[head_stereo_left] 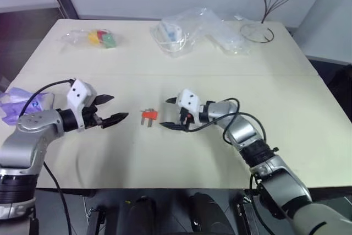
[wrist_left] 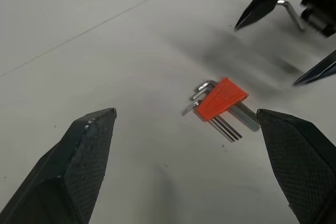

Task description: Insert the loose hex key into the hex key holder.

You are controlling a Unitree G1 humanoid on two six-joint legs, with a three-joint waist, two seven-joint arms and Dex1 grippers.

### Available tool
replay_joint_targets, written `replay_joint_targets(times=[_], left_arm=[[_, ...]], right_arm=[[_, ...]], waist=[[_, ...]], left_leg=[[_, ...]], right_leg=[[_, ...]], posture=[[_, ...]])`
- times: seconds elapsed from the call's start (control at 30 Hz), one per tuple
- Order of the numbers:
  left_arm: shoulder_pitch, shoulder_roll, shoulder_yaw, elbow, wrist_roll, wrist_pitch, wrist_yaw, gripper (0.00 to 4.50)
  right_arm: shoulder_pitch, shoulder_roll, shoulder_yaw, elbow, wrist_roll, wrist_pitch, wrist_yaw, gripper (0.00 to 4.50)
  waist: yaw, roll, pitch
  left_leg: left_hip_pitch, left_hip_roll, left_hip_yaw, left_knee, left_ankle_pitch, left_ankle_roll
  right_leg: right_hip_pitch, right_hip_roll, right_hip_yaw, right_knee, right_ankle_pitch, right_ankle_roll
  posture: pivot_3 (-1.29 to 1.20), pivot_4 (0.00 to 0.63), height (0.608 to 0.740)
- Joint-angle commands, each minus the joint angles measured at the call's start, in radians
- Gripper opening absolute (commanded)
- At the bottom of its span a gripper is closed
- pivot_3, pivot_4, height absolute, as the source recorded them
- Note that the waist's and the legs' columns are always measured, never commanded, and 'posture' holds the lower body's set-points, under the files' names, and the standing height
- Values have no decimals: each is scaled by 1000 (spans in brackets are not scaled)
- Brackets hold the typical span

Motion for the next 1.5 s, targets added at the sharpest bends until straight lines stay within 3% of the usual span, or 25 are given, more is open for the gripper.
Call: replay_joint_targets(times=[0.03,0.7,0.8,0.93,1.0,1.27,1.5], left_arm=[[0,21,39,-29,2,-14,9,4471],[37,19,56,-69,19,-26,62,4471],[51,19,66,-80,21,-26,70,4500],[77,22,93,-94,14,-20,76,4500],[93,18,102,-101,8,-15,79,4500],[59,-11,57,-105,-24,-1,60,4500],[-130,-75,20,-52,-145,102,12,4500]], right_arm=[[-45,43,-5,73,-40,-90,-32,4500],[-133,146,-43,393,-91,-254,-25,4500],[-146,157,-47,431,-100,-266,-27,3633],[-164,169,-47,472,-110,-285,-18,1516],[-170,174,-48,487,-113,-295,-11,942],[-128,111,-67,355,-142,-352,-55,944],[-34,-98,-98,-5,-264,-544,-194,944]], waist=[[0,0,0],[-3,0,0],[-5,0,0],[-10,0,0],[-12,0,0],[-8,0,0],[1,0,0]], left_leg=[[0,0,0,0,0,0],[1,0,0,0,0,0],[1,0,0,0,0,0],[1,0,0,0,0,0],[1,0,0,0,0,0],[1,0,-1,0,0,0],[-1,-1,0,0,0,0]], right_leg=[[0,0,0,0,0,0],[-1,0,0,3,0,0],[-1,0,0,3,0,0],[-1,0,0,3,0,0],[-1,-1,0,3,0,0],[-1,-1,0,4,0,0],[-1,-2,0,3,0,0]], posture=[[0,150,740],[0,150,740],[0,150,740],[0,150,740],[0,150,740],[0,150,740],[0,150,740]])
